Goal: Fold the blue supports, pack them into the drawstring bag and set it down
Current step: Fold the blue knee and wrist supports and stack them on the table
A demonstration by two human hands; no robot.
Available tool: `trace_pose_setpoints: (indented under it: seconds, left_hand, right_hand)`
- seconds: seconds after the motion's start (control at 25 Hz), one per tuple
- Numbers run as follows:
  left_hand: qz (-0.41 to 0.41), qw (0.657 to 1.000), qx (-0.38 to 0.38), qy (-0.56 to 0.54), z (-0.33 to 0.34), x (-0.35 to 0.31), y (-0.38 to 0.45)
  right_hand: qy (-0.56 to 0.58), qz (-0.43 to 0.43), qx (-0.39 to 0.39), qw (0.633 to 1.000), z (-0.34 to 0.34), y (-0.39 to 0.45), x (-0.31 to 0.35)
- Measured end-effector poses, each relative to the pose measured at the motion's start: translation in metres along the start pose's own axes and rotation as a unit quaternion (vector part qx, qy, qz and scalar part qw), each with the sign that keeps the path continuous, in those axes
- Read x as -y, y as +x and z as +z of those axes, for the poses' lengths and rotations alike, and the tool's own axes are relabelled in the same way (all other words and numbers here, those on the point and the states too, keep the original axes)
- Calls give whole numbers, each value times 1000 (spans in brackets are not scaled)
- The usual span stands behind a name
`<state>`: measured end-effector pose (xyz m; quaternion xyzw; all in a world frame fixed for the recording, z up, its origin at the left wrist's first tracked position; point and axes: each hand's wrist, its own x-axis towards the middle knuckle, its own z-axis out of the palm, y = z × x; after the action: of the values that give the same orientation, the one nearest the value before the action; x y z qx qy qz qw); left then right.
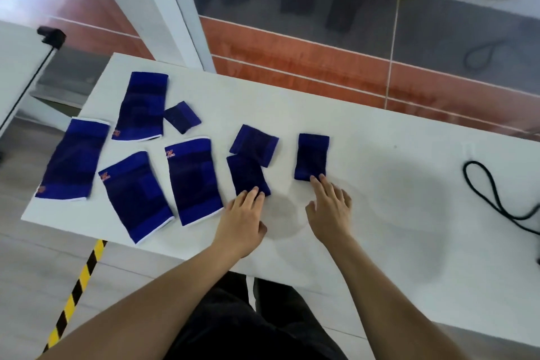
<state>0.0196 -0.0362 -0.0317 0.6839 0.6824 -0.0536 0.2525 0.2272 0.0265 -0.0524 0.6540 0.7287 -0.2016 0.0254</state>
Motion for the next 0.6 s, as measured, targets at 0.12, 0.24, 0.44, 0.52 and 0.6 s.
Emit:
trace_pose_setpoints:
  seconds: [0.12, 0.24, 0.44, 0.52, 0.6]
  left_hand:
    - [48, 999, 7, 4, 8, -11, -12]
    - [91, 996, -26, -7, 7, -11, -4]
    - [82, 995, -52, 18, -29, 3, 53]
    - [83, 995, -3, 52, -37, 9, 74]
    - [69, 994, 19, 84, -41, 19, 86]
  right_hand:
    - [5, 18, -27, 999, 3, -11, -12]
    - [4, 19, -76, 997, 8, -16, -16]
    - [45, -128, -107, 985, 10, -13, 13]
    - [52, -224, -62, 971, 21, -18, 31]
    - [39, -265, -29, 963, 33, -21, 38]
